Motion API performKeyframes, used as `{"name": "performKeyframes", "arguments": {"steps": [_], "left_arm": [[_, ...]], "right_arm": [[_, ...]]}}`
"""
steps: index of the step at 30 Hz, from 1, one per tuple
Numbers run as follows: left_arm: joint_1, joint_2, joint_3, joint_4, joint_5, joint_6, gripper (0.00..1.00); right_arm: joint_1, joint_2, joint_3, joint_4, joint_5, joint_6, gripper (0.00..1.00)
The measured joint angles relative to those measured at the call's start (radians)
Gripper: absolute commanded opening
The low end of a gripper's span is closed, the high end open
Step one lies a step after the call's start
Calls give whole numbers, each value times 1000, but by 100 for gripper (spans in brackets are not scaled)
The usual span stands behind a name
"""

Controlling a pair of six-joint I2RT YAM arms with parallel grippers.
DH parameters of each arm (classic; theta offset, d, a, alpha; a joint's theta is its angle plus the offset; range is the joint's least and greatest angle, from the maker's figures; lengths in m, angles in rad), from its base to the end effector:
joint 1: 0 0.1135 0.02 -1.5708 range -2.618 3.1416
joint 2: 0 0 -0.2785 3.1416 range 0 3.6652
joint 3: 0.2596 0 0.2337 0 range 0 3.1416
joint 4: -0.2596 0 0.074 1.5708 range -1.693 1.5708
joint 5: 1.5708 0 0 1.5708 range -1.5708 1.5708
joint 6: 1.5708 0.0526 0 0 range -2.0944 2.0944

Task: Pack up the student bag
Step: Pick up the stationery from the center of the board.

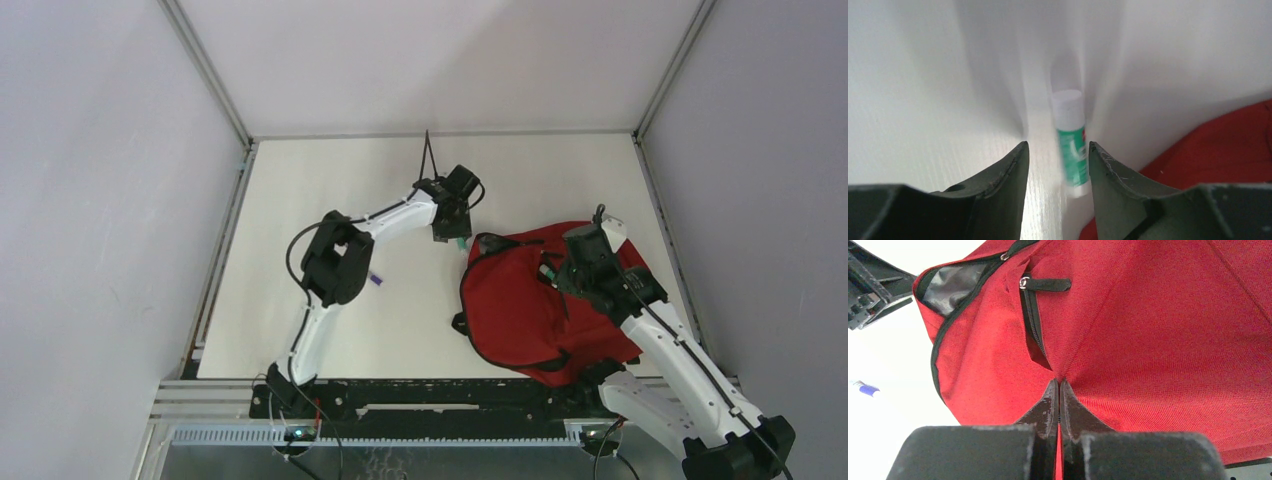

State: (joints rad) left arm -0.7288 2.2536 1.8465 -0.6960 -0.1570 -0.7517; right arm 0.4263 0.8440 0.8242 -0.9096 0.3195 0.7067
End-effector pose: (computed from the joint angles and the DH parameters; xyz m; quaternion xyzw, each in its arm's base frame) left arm 0.3663 -0.3160 0.1828 -0.0293 0.9695 -0.0995 0.2220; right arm 0.1308 0.0412 0.2778 0.1806 0.9207 0.0396 0.3436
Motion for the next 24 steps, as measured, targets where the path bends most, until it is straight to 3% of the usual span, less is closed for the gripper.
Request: {"name": "performKeyframes", "arguments": {"steps": [5, 7, 10, 12, 19, 24], "left_arm": [[0, 71, 83, -50, -7, 1, 50], [0, 86, 108, -54, -6, 1, 39], [0, 93, 113, -64, -7, 0, 12], [0, 93, 112, -69, -11, -6, 1], [-2, -15, -22, -63, -24, 4, 0], [-1, -286, -196, 18, 84, 26, 0]], "right_arm": [[1, 5, 0, 0, 1, 0, 0], [1, 6, 0, 0, 1, 0, 0], [1, 6, 0, 0, 2, 0, 0], [1, 7, 0, 0, 3, 0, 0], [1, 7, 0, 0, 4, 0, 0], [1, 6, 0, 0, 5, 0, 0]]}}
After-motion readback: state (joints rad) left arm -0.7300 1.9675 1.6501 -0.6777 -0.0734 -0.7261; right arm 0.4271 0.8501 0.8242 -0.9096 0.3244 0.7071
